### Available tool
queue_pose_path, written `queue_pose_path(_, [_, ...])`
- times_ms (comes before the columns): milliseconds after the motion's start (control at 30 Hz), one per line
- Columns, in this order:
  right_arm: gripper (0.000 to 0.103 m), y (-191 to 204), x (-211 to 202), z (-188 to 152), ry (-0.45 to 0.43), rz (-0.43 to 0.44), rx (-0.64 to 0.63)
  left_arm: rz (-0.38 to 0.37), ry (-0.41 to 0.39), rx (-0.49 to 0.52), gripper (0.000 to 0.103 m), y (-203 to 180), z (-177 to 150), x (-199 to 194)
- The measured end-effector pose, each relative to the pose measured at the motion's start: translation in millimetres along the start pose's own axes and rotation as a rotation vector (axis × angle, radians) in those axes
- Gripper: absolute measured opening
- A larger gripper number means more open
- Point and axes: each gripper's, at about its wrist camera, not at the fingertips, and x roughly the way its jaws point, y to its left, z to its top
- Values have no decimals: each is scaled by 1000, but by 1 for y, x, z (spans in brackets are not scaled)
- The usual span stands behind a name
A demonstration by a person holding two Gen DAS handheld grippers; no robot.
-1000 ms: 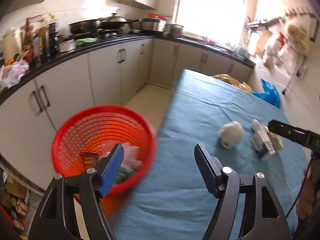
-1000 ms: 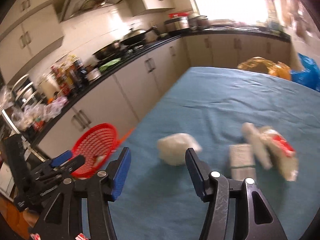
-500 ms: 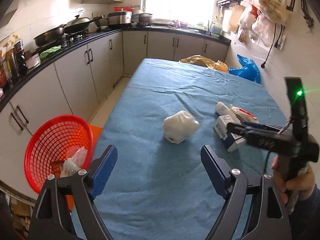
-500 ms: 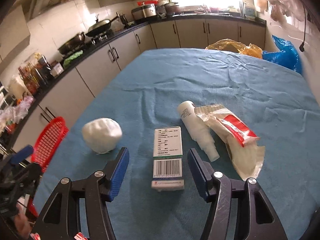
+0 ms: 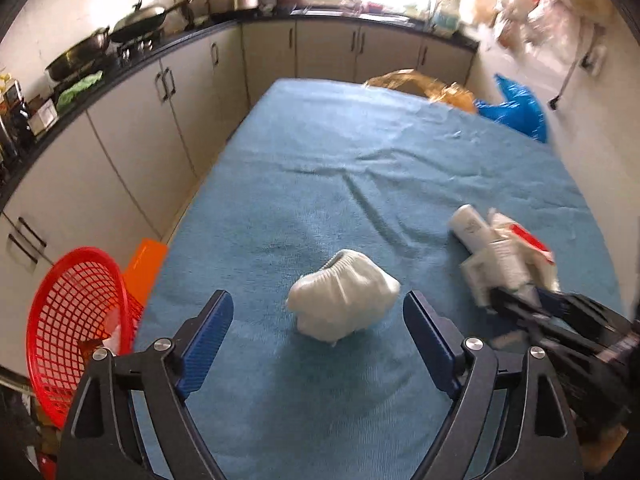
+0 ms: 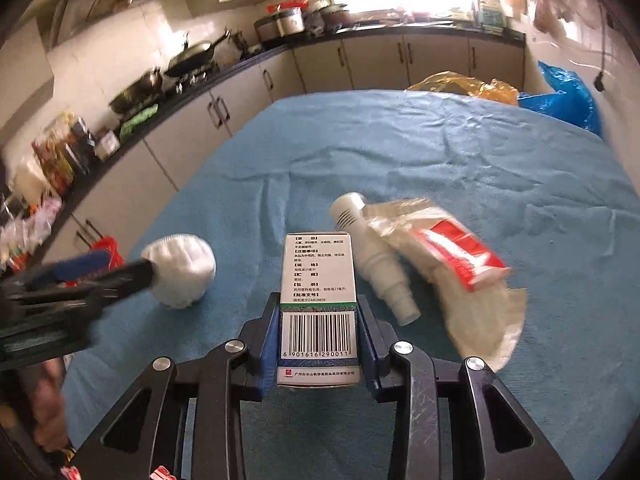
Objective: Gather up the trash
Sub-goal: 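Grasp the white barcode medicine box with the right gripper while the left grasps the white face mask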
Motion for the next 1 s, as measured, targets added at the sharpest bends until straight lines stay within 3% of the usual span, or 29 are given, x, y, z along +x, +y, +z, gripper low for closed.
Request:
queue_pose_path(200, [37, -7, -15, 3, -41, 14, 37, 32, 0, 6, 83, -11, -1, 28])
queue_pose_path(233, [37, -7, -17, 3, -43, 17, 38, 33, -4, 11, 79, -12, -2, 30])
queue_pose_path(300, [37, -5, -19, 3, -48, 18, 38, 25, -4, 15, 51, -13, -7, 35])
queue_pose_path(400, [37, -2, -20, 2, -53, 20, 33, 20, -53, 5, 44, -11, -13, 30])
queue_pose_path(567, [37, 4, -16, -1, -48, 13, -2, 53, -160, -23, 41, -2, -31, 5])
queue_pose_path(633, [37, 10, -13, -3, -46, 6, -25, 102, -239, -23, 41, -2, -40, -7])
queue_pose_path(733, [38, 18, -9, -7, -47, -13, -67, 133, -295, -33, 41, -1, -46, -11])
queue_pose_path(1000, [38, 26, -7, -13, -72, -30, -111, 115, -299, -55, 42, 8, -46, -10])
